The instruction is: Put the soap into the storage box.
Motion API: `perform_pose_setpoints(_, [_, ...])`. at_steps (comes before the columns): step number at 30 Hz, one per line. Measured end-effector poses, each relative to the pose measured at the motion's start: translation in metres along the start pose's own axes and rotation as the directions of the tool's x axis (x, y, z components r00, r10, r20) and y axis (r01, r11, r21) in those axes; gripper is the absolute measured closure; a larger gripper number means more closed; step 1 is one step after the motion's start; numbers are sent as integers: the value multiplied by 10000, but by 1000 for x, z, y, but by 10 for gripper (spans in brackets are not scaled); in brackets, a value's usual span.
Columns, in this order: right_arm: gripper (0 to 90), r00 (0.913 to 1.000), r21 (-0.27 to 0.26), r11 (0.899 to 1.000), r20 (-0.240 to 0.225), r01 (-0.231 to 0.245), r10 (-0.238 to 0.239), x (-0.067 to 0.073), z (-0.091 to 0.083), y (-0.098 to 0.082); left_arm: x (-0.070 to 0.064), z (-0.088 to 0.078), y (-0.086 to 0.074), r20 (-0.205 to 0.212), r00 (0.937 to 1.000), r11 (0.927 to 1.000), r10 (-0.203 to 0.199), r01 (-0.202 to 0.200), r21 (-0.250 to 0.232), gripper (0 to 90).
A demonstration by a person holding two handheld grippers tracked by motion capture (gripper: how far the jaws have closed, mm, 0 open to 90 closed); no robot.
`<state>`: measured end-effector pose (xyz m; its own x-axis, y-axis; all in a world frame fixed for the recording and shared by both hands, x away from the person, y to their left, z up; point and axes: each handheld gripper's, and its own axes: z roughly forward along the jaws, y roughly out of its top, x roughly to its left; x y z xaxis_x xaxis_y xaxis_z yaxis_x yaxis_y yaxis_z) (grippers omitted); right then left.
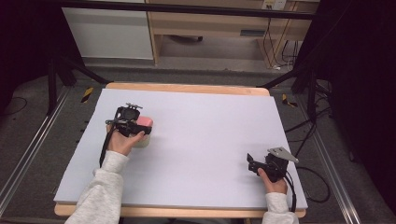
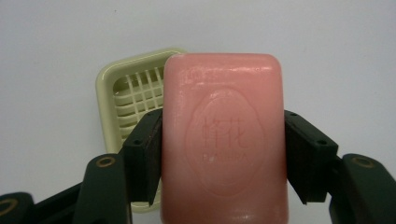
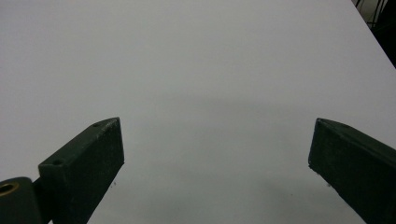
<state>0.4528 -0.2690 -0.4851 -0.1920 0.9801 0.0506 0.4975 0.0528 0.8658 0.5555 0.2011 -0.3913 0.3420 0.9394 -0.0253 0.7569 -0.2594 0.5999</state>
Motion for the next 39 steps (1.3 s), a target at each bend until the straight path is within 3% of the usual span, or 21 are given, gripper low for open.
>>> perform_pose_setpoints(15, [38,10000,11,10000,-4,-9,9,0,0,0,19,11,2,-233,9980,9983,-582,580,-110,372])
perform_pose_setpoints(39, [38,10000,20,10000,-21,-39,39,-1,0,0,30,38,-3,-395,9948,9951,-942,952,251,372])
